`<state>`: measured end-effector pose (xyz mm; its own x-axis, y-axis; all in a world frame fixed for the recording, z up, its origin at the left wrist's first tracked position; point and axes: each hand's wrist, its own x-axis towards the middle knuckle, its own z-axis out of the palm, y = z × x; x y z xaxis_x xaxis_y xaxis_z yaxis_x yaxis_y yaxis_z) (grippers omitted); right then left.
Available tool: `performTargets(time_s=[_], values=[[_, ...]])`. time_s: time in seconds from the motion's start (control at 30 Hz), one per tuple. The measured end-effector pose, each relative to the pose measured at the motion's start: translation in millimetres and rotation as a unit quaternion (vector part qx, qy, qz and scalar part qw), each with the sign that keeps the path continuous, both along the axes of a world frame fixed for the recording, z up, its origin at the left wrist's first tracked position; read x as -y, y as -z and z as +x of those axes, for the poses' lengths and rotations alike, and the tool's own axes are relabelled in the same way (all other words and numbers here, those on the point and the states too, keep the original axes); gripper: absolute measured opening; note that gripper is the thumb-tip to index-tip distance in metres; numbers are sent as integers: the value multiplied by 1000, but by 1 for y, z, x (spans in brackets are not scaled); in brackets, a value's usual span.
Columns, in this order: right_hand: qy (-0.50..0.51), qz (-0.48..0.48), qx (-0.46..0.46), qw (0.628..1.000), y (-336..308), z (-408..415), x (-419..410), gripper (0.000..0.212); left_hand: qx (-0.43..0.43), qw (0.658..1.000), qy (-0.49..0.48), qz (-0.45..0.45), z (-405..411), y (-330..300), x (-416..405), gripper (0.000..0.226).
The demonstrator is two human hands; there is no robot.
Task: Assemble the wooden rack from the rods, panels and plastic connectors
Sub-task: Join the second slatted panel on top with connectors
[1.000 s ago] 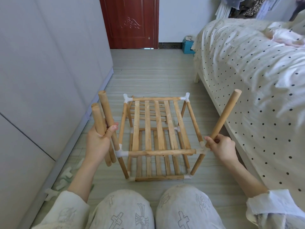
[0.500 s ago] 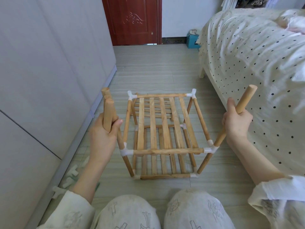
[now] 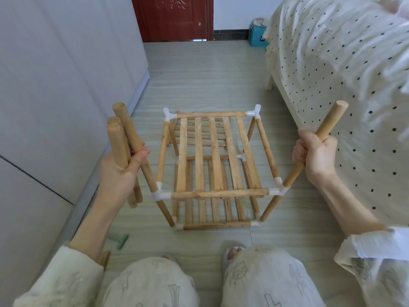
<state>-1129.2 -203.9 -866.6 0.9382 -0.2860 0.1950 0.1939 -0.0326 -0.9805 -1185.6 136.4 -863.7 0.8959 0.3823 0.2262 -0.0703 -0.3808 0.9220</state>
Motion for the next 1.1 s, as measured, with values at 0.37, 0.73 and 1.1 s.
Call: performTargets(time_s=[0.37, 0.73, 1.1], values=[[134, -20, -114, 984, 13, -25, -14, 32, 16, 999, -46, 19, -17, -9, 18, 13], [176, -28, -47, 983, 32, 1, -14, 39, 17, 997, -71, 29, -9, -4, 18, 15], [129, -318, -245, 906, 73, -28, -27, 61, -109, 992, 59, 34, -45, 41, 3, 14]])
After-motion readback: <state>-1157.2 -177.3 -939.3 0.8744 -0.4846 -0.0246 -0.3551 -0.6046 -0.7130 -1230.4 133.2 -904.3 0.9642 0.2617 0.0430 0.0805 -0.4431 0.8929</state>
